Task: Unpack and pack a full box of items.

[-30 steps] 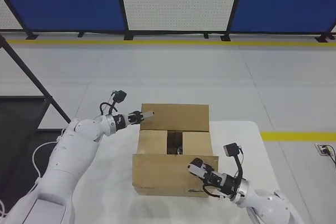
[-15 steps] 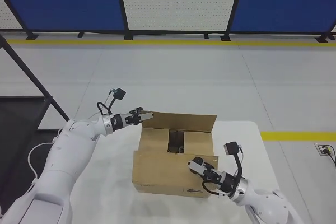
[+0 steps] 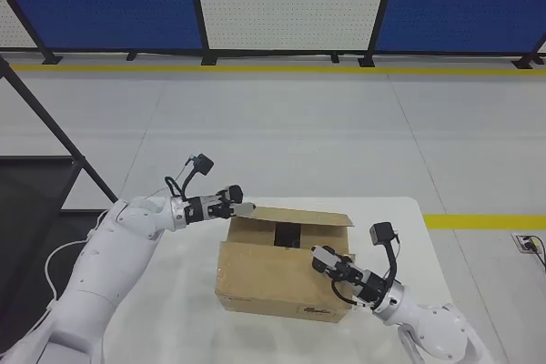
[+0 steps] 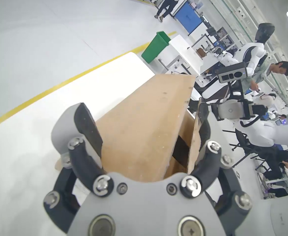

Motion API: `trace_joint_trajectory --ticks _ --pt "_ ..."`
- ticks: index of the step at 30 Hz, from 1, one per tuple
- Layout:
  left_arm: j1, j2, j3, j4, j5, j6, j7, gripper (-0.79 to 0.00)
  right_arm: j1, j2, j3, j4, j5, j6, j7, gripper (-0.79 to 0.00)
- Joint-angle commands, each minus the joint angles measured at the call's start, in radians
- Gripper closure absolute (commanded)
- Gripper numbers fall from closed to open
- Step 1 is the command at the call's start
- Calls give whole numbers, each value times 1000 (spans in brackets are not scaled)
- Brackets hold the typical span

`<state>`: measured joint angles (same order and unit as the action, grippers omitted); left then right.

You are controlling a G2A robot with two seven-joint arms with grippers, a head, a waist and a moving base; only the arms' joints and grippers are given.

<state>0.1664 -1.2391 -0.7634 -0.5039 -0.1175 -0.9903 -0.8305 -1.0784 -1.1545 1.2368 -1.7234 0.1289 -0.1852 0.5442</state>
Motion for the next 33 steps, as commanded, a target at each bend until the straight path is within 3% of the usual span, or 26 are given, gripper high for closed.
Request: trace_joint_trajectory --ticks 1,17,33 --pt "4 20 28 -26 -30 16 -15 -785 4 -1 0 0 1 2 -1 -785" --pt "-8 138 238 -178 -225 74 -74 -785 67 -13 -7 46 37 74 -17 -785" --pt "-59 188 406 -204 -339 45 -45 -785 131 -17 6 151 91 176 46 -785"
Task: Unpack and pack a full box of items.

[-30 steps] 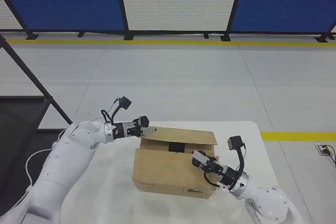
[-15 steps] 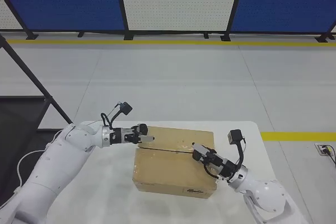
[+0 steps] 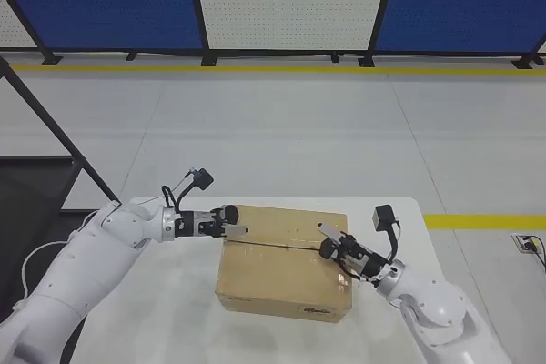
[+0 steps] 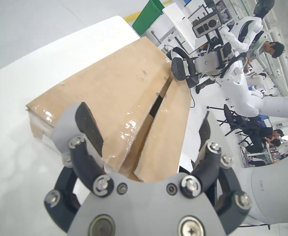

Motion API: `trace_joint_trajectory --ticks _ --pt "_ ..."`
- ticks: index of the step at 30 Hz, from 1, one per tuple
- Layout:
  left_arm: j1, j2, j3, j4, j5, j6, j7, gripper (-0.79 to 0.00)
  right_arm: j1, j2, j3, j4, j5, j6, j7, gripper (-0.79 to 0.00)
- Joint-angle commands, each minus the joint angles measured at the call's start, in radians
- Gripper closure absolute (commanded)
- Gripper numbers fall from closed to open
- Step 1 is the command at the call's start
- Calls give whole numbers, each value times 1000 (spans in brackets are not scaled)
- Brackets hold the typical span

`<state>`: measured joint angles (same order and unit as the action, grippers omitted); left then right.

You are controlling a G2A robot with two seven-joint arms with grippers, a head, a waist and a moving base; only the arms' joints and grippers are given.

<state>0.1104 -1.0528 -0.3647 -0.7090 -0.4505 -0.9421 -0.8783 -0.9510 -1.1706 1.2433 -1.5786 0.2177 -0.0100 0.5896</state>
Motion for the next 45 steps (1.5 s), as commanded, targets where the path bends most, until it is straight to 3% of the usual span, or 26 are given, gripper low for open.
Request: trace_joint_trajectory --ticks 1,19,32,45 --pt "-6 2 15 3 -11 -6 6 -785 6 -1 -1 12 5 0 3 -785" --pt "-41 41 63 23 -168 -70 70 -785 -11 1 37 69 46 -21 11 -785" --pt "-20 99 29 -42 -228 -70 70 -785 -36 4 64 69 57 -28 14 -785" --pt "6 132 -18 -105 -237 -70 70 -785 -62 6 87 63 70 -40 7 -785"
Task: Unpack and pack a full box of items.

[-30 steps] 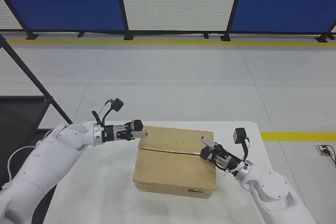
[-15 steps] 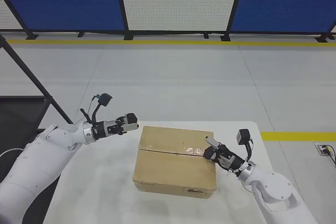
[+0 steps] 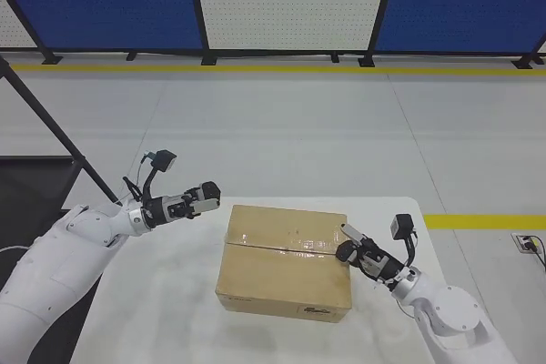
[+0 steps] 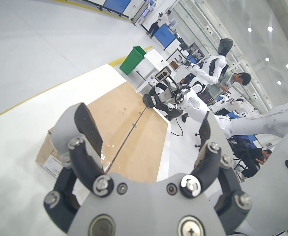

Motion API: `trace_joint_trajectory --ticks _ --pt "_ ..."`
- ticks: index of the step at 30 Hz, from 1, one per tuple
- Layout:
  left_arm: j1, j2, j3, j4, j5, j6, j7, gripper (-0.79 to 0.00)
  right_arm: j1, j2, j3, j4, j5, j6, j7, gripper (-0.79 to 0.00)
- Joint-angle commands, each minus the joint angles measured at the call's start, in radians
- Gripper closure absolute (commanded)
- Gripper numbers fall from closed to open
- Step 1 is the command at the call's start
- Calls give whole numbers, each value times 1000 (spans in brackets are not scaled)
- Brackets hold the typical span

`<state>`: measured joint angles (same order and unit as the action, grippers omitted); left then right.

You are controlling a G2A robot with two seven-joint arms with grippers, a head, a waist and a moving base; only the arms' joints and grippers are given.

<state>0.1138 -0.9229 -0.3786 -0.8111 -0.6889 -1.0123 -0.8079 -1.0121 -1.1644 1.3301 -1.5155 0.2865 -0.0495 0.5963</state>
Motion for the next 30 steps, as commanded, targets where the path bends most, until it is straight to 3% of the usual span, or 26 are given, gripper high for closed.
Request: trace_joint_trajectory --ticks 1,25,30 --pt "5 3 -9 -5 2 0 0 -785 -1 0 1 -1 1 0 0 -785" --pt "36 20 -60 -47 11 4 5 -785 1 -1 -6 -3 4 11 4 -785" --pt "87 35 -117 -69 50 43 132 -785 1 -1 -6 -3 4 11 4 -785"
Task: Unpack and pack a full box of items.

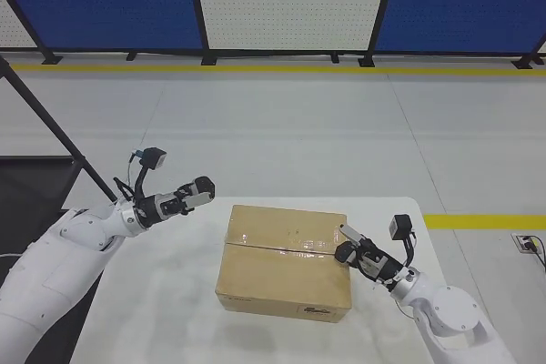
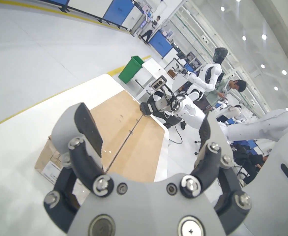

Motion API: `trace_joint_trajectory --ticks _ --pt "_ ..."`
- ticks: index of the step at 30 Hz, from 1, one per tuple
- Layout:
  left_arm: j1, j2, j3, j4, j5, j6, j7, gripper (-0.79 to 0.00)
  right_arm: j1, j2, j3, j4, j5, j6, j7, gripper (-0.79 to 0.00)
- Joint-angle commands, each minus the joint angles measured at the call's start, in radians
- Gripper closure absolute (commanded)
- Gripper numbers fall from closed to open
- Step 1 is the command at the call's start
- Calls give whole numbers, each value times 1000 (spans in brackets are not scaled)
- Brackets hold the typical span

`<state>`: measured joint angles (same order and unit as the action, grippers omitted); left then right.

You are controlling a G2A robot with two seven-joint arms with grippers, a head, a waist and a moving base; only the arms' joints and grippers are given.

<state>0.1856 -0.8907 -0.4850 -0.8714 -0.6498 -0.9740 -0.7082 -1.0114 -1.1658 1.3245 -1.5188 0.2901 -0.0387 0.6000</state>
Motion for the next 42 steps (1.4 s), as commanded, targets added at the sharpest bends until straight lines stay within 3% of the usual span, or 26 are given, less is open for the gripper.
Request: trace_joint_trajectory --ticks 1,7,17,22,34,42 --pt "33 7 -21 -18 15 15 61 -785 0 0 0 0 0 0 0 -785" --pt "178 54 -113 -138 -15 45 183 -785 0 0 0 0 0 0 0 -785" --pt "578 175 -314 -432 -211 92 248 -785 0 0 0 0 0 0 0 -785" --pt "731 212 -411 -538 -142 142 358 -785 0 0 0 0 0 0 0 -785" --pt "735 215 -419 -542 -119 151 360 -785 0 0 0 0 0 0 0 -785" --pt "829 197 -424 -543 -131 330 484 -785 0 0 0 0 0 0 0 -785"
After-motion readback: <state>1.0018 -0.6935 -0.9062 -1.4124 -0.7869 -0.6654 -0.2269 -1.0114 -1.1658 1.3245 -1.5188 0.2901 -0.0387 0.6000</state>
